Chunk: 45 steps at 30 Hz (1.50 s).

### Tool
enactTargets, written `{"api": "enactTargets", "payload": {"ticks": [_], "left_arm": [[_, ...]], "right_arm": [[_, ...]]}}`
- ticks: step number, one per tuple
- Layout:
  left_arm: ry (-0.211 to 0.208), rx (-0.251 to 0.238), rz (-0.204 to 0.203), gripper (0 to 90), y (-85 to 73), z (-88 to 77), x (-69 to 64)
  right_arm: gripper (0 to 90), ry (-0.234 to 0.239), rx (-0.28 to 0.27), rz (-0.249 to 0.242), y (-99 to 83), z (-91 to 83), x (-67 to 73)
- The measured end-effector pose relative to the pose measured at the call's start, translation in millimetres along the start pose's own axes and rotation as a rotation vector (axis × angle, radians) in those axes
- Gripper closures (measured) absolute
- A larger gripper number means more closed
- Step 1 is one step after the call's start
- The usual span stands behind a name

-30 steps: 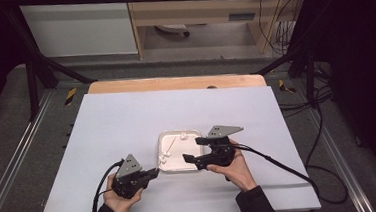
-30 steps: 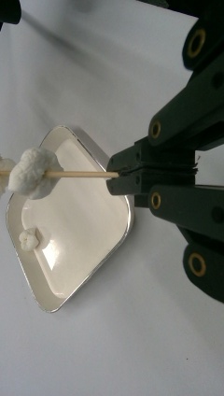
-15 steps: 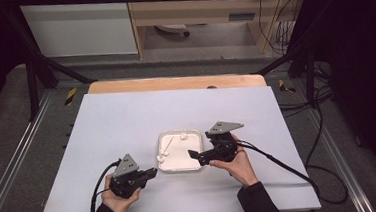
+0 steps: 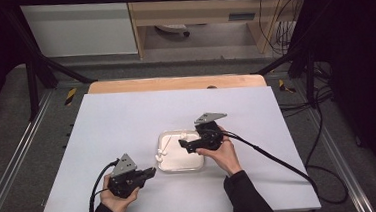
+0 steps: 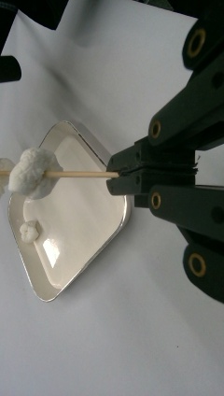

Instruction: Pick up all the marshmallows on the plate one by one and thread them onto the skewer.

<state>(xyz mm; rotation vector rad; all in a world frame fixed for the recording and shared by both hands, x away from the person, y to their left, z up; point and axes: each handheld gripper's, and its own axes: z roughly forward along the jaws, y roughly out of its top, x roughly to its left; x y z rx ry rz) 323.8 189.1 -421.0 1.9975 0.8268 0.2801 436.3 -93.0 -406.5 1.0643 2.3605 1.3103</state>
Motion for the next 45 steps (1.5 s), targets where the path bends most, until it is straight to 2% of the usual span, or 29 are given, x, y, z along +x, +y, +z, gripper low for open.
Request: {"api": "enactTargets", "payload": {"ticks": [7, 11, 16, 21, 26, 34, 38, 45], "left_arm": [[-0.001, -0.002, -0.001, 88.6, 0.2, -0.4, 0.7], [-0.001, -0.001, 0.000, 88.6, 0.2, -0.2, 0.5], [-0.001, -0.002, 0.000, 88.6, 0.3, -0.3, 0.5], [0.000, -0.003, 0.000, 88.6, 0.4, -0.2, 0.6], [-0.001, -0.003, 0.000, 88.6, 0.5, -0.3, 0.5], [-0.003, -0.004, 0.002, 88.6, 0.6, -0.3, 0.5], [-0.001, -0.004, 0.000, 88.6, 0.5, -0.2, 0.7], [-0.003, -0.003, 0.001, 88.5, 0.5, 0.2, 0.3]], "right_arm": [[19.8, -0.022, 0.027, -0.005, 4.5, 20.7, -2.2], [22.9, -0.046, 0.065, -0.012, 3.7, 31.4, -4.3], [29.2, -0.061, 0.093, 0.002, 1.3, 41.8, -8.0], [38.0, -0.079, 0.103, -0.001, -1.3, 47.9, -9.1], [45.9, -0.077, 0.117, -0.004, -2.9, 51.7, -9.5], [50.5, -0.093, 0.148, -0.013, -8.0, 59.4, -10.5], [54.6, -0.100, 0.135, -0.004, -8.6, 60.7, -9.9], [64.2, -0.142, 0.125, -0.034, -10.5, 60.4, -8.3]]}}
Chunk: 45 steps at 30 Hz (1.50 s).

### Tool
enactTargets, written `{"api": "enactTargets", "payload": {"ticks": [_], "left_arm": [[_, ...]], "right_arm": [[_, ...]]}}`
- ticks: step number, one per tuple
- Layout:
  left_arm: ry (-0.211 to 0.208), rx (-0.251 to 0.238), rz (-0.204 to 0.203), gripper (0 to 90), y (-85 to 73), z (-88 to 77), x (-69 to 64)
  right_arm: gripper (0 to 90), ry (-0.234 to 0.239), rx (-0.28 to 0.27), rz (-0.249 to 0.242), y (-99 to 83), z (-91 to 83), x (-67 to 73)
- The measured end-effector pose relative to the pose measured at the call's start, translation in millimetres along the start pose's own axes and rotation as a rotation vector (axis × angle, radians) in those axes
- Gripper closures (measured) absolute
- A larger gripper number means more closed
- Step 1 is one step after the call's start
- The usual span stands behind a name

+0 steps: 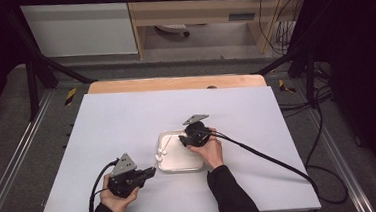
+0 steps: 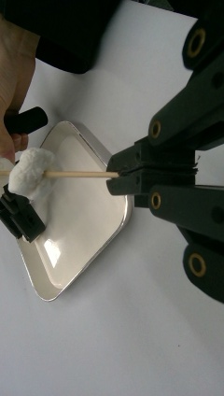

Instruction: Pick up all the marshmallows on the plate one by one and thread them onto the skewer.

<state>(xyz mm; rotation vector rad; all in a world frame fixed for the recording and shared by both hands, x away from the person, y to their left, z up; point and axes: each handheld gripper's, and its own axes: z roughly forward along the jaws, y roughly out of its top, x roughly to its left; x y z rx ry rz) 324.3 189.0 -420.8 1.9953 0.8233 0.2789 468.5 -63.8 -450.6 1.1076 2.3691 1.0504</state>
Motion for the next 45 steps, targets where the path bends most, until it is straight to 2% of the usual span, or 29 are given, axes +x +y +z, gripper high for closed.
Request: {"api": "enactTargets", "payload": {"ticks": [8, 14, 19, 27, 37, 45], "left_arm": [[0.000, 0.001, 0.001, 88.6, 0.0, 0.1, 0.0], [0.000, 0.001, 0.002, 88.6, -0.1, 0.2, 0.1], [0.001, 0.001, 0.002, 88.6, 0.0, 0.1, -0.1], [-0.002, -0.001, 0.006, 88.6, 0.3, 0.2, -1.4], [-0.012, -0.004, 0.019, 88.6, 0.6, 0.6, -4.0], [-0.027, -0.008, 0.037, 88.6, 1.2, 2.0, -7.5]], "right_arm": [[71.3, 0.008, 0.003, 0.003, -0.1, -1.1, 0.9], [73.8, 0.054, -0.009, 0.026, 1.5, -4.1, 1.2], [74.4, 0.074, -0.020, 0.016, 4.3, -12.7, 2.6], [74.4, 0.149, -0.080, 0.009, 13.9, -45.5, 6.8], [74.5, 0.264, -0.208, 0.023, 17.2, -93.5, 6.7], [74.5, 0.342, -0.291, 0.045, 15.2, -119.5, 3.1]]}}
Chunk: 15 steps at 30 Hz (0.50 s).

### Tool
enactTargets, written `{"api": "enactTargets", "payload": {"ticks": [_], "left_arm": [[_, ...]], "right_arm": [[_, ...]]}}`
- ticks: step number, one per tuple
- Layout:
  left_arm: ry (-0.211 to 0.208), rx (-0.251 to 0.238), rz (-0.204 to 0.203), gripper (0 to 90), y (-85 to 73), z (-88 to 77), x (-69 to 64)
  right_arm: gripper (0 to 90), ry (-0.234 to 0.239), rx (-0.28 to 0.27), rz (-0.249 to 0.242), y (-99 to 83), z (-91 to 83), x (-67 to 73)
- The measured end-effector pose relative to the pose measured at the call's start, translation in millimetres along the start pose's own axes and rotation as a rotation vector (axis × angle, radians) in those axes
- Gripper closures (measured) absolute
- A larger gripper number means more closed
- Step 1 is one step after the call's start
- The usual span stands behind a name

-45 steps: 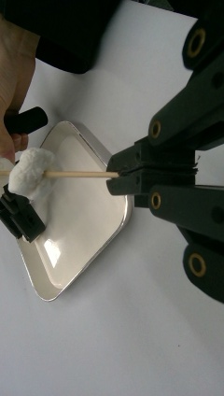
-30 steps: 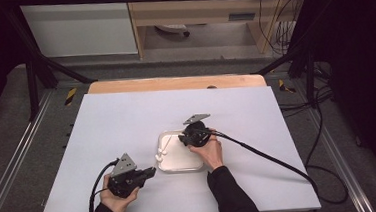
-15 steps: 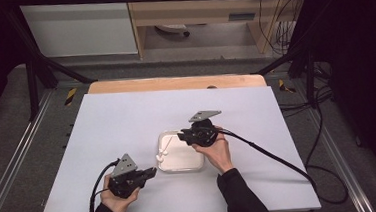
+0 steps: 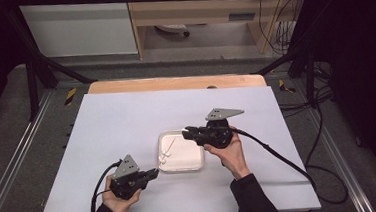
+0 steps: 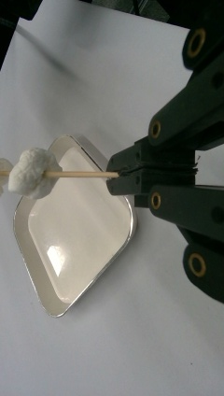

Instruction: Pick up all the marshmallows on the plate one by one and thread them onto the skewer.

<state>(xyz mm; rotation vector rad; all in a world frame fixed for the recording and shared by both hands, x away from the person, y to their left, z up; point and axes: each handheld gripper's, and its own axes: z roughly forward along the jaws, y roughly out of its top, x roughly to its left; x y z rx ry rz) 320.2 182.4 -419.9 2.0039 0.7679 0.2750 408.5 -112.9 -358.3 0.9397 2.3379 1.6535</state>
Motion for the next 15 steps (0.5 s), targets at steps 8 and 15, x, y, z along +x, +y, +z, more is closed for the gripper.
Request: {"api": "enactTargets", "payload": {"ticks": [8, 15], "left_arm": [[-0.014, -0.005, 0.015, 88.6, 0.6, 0.9, -2.7], [-0.017, -0.008, 0.020, 88.6, 0.9, 0.8, -3.6]], "right_arm": [[74.5, 0.095, -0.074, 0.033, 4.8, -10.7, 6.7], [74.5, 0.136, -0.073, 0.056, 3.2, -6.8, 6.6]]}}
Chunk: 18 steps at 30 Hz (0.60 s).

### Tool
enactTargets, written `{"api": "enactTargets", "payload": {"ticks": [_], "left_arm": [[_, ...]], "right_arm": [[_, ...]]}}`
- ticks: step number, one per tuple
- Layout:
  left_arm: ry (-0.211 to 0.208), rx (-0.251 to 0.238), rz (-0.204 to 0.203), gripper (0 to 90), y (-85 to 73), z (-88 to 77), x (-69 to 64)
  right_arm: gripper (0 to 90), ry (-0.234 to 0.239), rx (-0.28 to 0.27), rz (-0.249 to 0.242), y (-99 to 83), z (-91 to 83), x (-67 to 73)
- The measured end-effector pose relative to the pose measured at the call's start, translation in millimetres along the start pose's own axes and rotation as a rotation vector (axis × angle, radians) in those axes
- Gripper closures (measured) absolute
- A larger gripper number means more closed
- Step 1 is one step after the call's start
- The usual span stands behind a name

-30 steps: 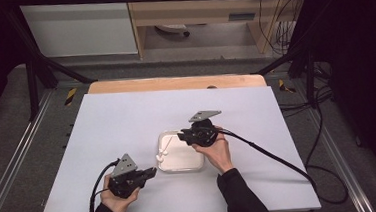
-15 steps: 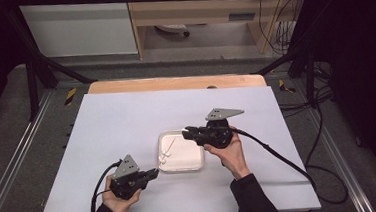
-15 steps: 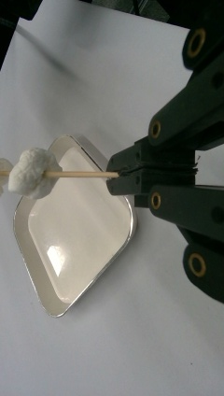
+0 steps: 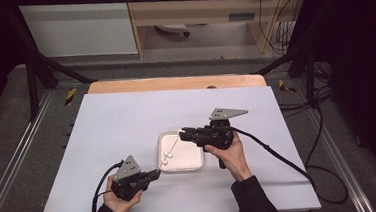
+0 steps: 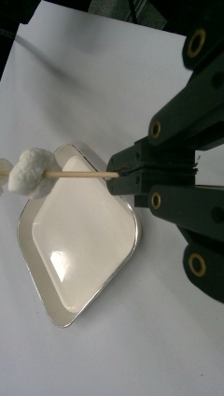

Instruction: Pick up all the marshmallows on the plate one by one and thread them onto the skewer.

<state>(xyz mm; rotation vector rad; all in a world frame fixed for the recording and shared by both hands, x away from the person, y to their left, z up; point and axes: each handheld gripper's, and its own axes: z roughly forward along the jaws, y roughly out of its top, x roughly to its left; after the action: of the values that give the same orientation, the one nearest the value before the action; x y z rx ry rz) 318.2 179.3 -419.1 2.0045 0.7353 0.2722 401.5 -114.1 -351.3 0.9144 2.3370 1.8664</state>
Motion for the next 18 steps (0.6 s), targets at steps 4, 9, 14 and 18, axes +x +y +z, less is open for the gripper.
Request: {"api": "enactTargets", "payload": {"ticks": [4, 9, 14, 18], "left_arm": [[-0.002, -0.003, 0.000, 88.6, 0.1, -0.1, -0.1], [-0.002, -0.002, 0.002, 88.6, 0.1, 0.0, -0.2], [-0.003, -0.001, 0.005, 88.6, -0.1, 0.1, -0.3], [0.000, 0.010, 0.014, 88.7, -0.5, 1.0, -0.8]], "right_arm": [[74.6, 0.009, 0.008, 0.011, -2.1, 3.1, -0.2], [74.6, 0.024, 0.016, 0.020, -4.0, 6.0, -1.2], [75.0, 0.036, 0.026, 0.031, -5.3, 8.0, -1.8], [75.9, 0.052, 0.033, 0.038, -6.7, 9.5, -1.7]]}}
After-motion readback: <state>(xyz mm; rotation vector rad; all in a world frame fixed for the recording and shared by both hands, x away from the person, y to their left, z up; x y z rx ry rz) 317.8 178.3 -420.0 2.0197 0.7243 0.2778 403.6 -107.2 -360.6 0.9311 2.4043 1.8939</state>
